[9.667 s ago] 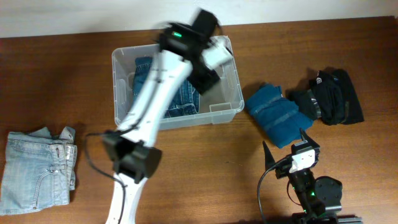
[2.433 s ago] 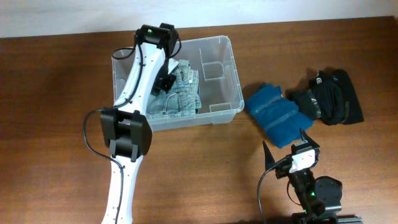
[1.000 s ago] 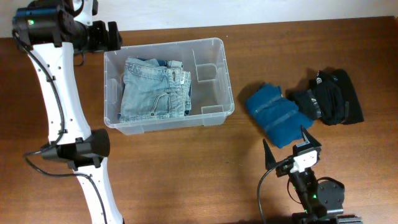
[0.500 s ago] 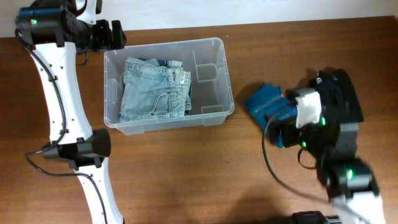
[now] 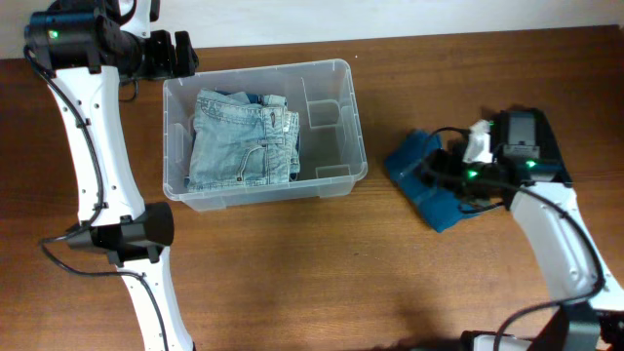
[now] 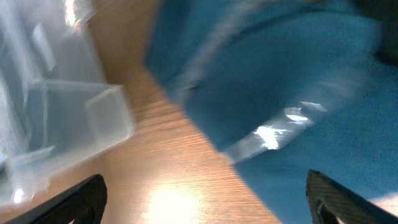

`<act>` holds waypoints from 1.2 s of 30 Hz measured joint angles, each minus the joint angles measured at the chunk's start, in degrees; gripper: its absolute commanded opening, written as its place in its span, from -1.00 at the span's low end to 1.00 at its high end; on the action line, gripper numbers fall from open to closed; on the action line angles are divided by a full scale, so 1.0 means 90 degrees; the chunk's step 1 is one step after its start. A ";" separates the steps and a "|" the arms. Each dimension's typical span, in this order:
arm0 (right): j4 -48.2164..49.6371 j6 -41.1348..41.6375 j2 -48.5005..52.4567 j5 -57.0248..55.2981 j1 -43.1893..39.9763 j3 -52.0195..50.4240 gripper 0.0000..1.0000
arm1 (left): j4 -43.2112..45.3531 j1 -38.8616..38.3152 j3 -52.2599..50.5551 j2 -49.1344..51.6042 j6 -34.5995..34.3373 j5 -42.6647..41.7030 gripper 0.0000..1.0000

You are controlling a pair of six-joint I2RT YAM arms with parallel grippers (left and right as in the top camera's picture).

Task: Pack container
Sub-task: 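Reach the right gripper to the teal garment and grasp it, then lift the teal garment with the right gripper toward the container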

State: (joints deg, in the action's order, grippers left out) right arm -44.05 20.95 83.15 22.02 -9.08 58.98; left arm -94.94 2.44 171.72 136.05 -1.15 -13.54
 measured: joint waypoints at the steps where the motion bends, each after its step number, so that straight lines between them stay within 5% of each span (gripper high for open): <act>1: -0.0073 0.0253 0.0010 -0.0002 -0.0216 0.0000 0.64 | 0.0000 0.0000 0.0000 0.0000 0.0000 0.0002 0.99; 11: -0.0546 0.1022 0.0005 -0.0345 -0.1061 -0.0024 0.46 | 0.0000 0.0000 0.0000 0.0000 0.0002 0.0002 0.99; 22: 0.0699 0.1205 0.0005 -0.0702 -0.1061 -0.1234 0.34 | 0.0000 0.0000 0.0000 0.0000 0.0002 0.0005 0.98; 27: 0.2334 0.1239 0.0002 -0.0593 -0.1059 -0.2040 -0.04 | 0.0005 0.0000 0.0000 0.0000 0.0002 0.0002 0.99; 30: 0.3041 0.1275 -0.0058 -0.0381 -0.1059 -0.2421 -0.87 | 0.0005 0.0000 0.0000 0.0000 0.0002 0.0005 0.99; 36: 0.3174 0.1282 -0.0165 -0.0214 -0.1061 -0.2521 -0.92 | 0.0005 0.0000 0.0000 0.0000 0.0002 0.0002 0.99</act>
State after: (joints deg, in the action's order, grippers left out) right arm -15.49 32.49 81.67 20.10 -18.63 36.29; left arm -94.89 2.44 171.72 136.05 -1.13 -13.52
